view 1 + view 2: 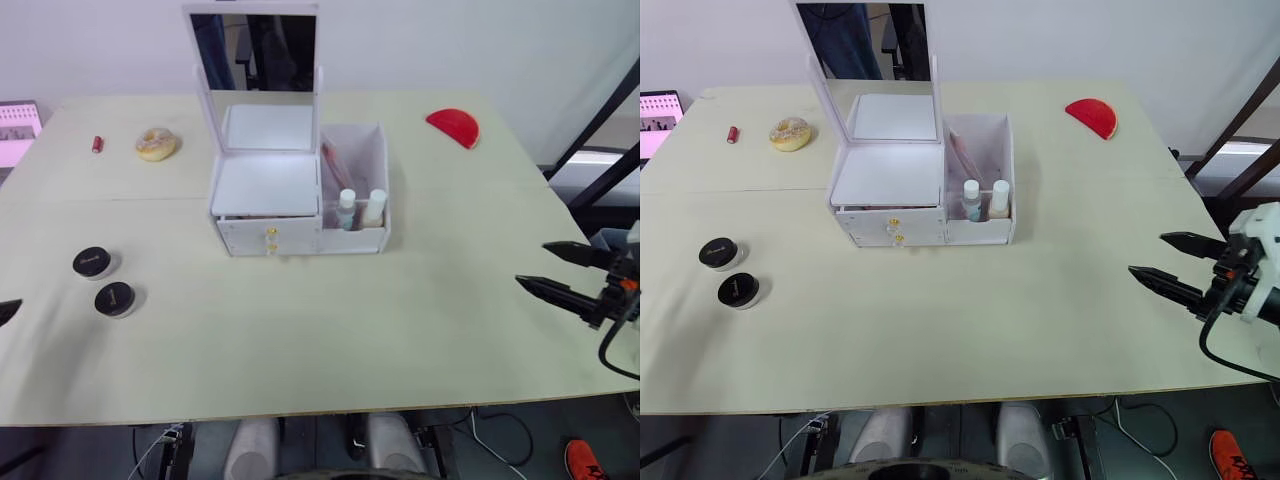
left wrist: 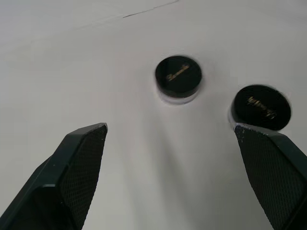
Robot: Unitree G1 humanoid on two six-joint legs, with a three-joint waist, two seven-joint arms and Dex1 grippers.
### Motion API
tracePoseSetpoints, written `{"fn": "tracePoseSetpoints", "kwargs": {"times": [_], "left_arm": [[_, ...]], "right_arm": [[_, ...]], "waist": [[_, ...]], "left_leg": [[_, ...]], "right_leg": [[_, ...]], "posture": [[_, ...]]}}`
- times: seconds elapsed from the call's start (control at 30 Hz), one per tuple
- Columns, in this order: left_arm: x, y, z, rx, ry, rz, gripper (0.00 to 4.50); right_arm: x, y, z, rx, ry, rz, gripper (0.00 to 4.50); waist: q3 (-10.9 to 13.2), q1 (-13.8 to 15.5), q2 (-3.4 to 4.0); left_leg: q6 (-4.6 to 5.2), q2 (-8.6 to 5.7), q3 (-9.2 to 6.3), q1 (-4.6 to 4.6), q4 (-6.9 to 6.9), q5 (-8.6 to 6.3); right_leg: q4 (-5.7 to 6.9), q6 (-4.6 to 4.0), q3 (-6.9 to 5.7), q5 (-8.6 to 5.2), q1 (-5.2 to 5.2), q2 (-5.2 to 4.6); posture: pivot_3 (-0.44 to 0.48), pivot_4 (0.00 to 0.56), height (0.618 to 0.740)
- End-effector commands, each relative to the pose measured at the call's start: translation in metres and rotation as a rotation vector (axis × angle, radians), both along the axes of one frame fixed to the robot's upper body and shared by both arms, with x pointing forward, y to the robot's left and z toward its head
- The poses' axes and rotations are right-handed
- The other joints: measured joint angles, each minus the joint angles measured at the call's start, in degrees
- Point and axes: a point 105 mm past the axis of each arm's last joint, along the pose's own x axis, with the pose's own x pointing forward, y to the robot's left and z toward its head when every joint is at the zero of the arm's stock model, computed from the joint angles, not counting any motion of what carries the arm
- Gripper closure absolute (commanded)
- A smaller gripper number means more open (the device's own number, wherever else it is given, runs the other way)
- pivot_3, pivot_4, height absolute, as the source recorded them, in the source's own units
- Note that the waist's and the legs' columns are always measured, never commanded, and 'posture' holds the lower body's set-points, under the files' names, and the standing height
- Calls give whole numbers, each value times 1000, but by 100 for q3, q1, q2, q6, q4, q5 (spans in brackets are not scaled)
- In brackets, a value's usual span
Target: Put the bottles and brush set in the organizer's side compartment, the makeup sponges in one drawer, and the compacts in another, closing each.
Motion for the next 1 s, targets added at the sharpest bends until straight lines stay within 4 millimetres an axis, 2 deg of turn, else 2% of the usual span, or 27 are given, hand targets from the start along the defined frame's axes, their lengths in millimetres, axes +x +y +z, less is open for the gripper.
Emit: {"fn": "tracePoseSetpoints", "kwargs": {"times": [0.03, 0.1, 0.2, 0.4, 0.5, 0.57, 0.7, 0.73, 0.97, 1.0], "left_arm": [[18, -42, 7, 2, -17, -158, 62], [25, -61, 7, -10, -18, -219, 62], [35, -101, 5, -27, -18, -349, 62], [50, -162, 4, -77, -22, -532, 62], [50, -188, -2, -93, -3, -616, 943], [53, -203, -8, -94, -6, -652, 1901], [59, -232, -25, -80, -6, -686, 4132], [61, -237, -29, -79, -12, -678, 4489], [56, -266, -50, -122, -105, -550, 4489], [55, -268, -52, -132, -117, -519, 4239]], "right_arm": [[4, 26, 16, -19, -48, 85, 0], [6, 39, 19, -22, -54, 124, 0], [7, 64, 24, -28, -70, 206, 0], [7, 94, 31, -38, -100, 311, 0], [7, 102, 31, -40, -104, 337, 0], [6, 110, 30, -36, -105, 358, 0], [4, 122, 27, -23, -106, 386, 0], [3, 124, 27, -19, -107, 387, 0], [1, 132, 23, -1, -103, 384, 0], [0, 132, 22, 2, -100, 383, 0]], "waist": [[0, -3, 2], [-1, -7, 1], [-1, -9, -1], [-1, 3, -2], [-2, -2, -3], [-2, -2, -3], [-3, 0, -6], [-4, 1, -6], [-6, -3, -11], [-5, 0, -11]], "left_leg": [[0, 0, 0, 0, 1, 0], [1, 0, 0, 0, 2, 0], [2, -1, -1, 1, 2, 1], [3, -2, -10, 2, 5, 2], [3, -3, -11, 5, 12, 2], [4, -3, -11, 6, 13, 2], [4, -3, -14, 11, 15, 2], [4, -4, -15, 12, 15, 2], [5, -5, -13, 30, 17, 3], [5, -4, -13, 36, 17, 3]], "right_leg": [[-1, 0, 1, 0, 1, 0], [0, -2, 2, 3, 2, 0], [8, -7, 3, 10, 2, 3], [20, -14, 3, 18, 3, 8], [24, -14, 3, 18, 8, 9], [24, -15, 4, 19, 9, 9], [37, -15, 8, 19, 9, 13], [43, -14, 9, 18, 9, 13], [59, -14, 24, 17, 15, 18], [59, -14, 26, 17, 18, 20]], "posture": [[0, 150, 739], [0, 150, 739], [0, 150, 739], [0, 150, 739], [0, 150, 739], [0, 150, 739], [0, 150, 739], [0, 150, 739], [0, 150, 739], [0, 150, 739]]}}
